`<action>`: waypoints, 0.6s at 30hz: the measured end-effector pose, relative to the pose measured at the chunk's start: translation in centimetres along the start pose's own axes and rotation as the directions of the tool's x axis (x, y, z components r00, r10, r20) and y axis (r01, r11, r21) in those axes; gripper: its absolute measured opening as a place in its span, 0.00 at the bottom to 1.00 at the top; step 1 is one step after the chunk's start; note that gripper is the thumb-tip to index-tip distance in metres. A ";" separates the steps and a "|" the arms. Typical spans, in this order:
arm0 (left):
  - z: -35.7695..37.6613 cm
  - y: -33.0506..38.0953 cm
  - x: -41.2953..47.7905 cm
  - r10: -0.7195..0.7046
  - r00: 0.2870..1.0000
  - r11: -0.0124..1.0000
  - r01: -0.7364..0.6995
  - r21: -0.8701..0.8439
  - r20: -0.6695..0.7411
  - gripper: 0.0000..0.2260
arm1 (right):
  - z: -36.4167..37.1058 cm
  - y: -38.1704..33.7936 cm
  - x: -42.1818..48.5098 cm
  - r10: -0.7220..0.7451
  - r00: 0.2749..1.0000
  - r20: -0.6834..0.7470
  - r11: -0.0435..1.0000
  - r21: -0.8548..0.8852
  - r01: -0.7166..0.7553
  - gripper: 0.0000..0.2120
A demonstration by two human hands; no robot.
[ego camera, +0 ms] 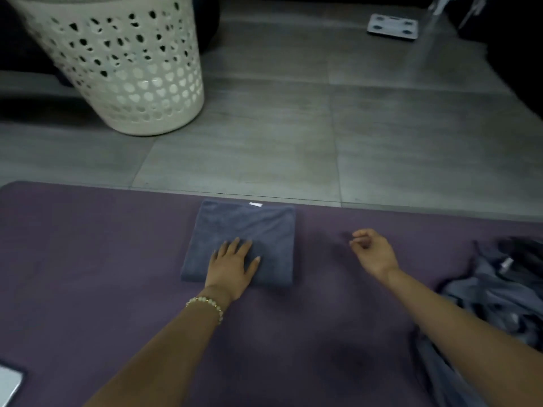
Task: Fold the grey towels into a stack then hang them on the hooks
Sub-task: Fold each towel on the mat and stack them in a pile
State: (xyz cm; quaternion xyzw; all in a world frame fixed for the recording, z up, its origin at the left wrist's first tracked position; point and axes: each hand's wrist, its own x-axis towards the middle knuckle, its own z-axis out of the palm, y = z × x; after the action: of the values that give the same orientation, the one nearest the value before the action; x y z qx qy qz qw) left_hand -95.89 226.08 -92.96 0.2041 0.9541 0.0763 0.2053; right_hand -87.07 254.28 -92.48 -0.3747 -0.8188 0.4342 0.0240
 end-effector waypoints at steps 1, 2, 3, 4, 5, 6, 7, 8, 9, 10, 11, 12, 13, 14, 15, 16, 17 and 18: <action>-0.1 1.6 -0.6 0.039 0.999 0.999 -0.039 0.007 -0.006 0.30 | -2.3 1.0 -1.2 -0.034 0.999 0.007 0.999 -0.032 0.035 0.07; -0.3 3.4 -1.4 0.076 0.997 0.997 -0.075 0.009 -0.012 0.34 | -4.7 1.9 -2.4 -0.073 0.997 0.014 0.994 -0.076 0.074 0.09; -0.2 5.2 -2.1 0.106 0.994 0.994 -0.106 0.005 -0.010 0.36 | -7.1 3.0 -3.6 -0.097 0.995 0.012 0.986 -0.136 0.098 0.09; 0.0 7.0 -2.9 0.132 0.991 0.991 -0.132 -0.002 -0.004 0.33 | -9.5 4.3 -4.6 -0.112 0.994 0.007 0.973 -0.200 0.111 0.10; 0.3 8.8 -3.8 0.154 0.988 0.988 -0.154 -0.018 0.001 0.29 | -11.9 5.5 -5.5 -0.112 0.994 0.005 0.957 -0.268 0.109 0.11; 0.6 10.6 -4.6 0.174 0.985 0.984 -0.174 -0.037 0.005 0.27 | -14.3 6.7 -6.4 -0.096 0.995 0.013 0.940 -0.328 0.095 0.13; 0.8 12.5 -5.5 0.192 0.981 0.980 -0.191 -0.060 0.013 0.26 | -16.7 7.6 -7.4 -0.068 0.997 0.027 0.921 -0.382 0.073 0.15; 1.3 14.4 -6.4 0.199 0.980 0.976 -0.196 -0.093 0.028 0.24 | -18.9 8.8 -8.1 -0.043 0.998 0.047 0.904 -0.424 0.059 0.17; 1.8 16.2 -7.2 0.203 0.978 0.971 -0.195 -0.136 0.045 0.23 | -20.9 10.0 -8.9 -0.022 0.997 0.068 0.886 -0.462 0.051 0.19; 2.4 18.1 -8.0 0.203 0.977 0.965 -0.188 -0.185 0.064 0.23 | -22.7 11.0 -9.6 -0.002 0.996 0.091 0.859 -0.509 0.048 0.22; 3.1 19.8 -8.7 0.204 0.975 0.956 -0.179 -0.232 0.088 0.23 | -24.2 12.0 -10.3 0.023 0.994 0.108 0.824 -0.565 0.042 0.23; 3.7 21.5 -9.3 0.204 0.972 0.945 -0.165 -0.281 0.117 0.23 | -25.5 12.7 -10.9 0.038 0.993 0.115 0.784 -0.619 0.042 0.25; 4.3 23.2 -9.7 0.202 0.967 0.931 -0.142 -0.337 0.152 0.23 | -26.8 13.5 -11.3 0.043 0.993 0.111 0.751 -0.659 0.041 0.25; 4.8 24.8 -10.1 0.196 0.961 0.915 -0.108 -0.390 0.195 0.24 | -27.9 14.3 -11.6 0.039 0.994 0.098 0.725 -0.687 0.039 0.27; 5.4 26.3 -10.4 0.195 0.951 0.896 -0.073 -0.439 0.241 0.25 | -29.1 15.0 -11.9 0.035 0.996 0.081 0.703 -0.710 0.033 0.28; 5.9 27.7 -10.7 0.198 0.938 0.880 -0.042 -0.474 0.284 0.25 | -30.2 15.7 -12.1 0.026 0.998 0.063 0.685 -0.728 0.028 0.29; 6.4 29.0 -10.9 0.205 0.927 0.867 -0.024 -0.497 0.313 0.26 | -31.3 16.3 -12.3 0.006 0.999 0.040 0.672 -0.740 0.025 0.30; 6.7 30.3 -11.1 0.216 0.922 0.860 -0.023 -0.510 0.323 0.26 | -32.4 16.8 -12.4 -0.013 1.000 0.011 0.661 -0.750 0.017 0.30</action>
State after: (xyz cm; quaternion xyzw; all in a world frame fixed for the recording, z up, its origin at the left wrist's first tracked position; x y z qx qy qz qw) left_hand -72.98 249.23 -88.11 0.2149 0.8314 0.2921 0.4210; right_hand -56.36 274.62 -80.99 -0.3437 -0.9280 0.0593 -0.1308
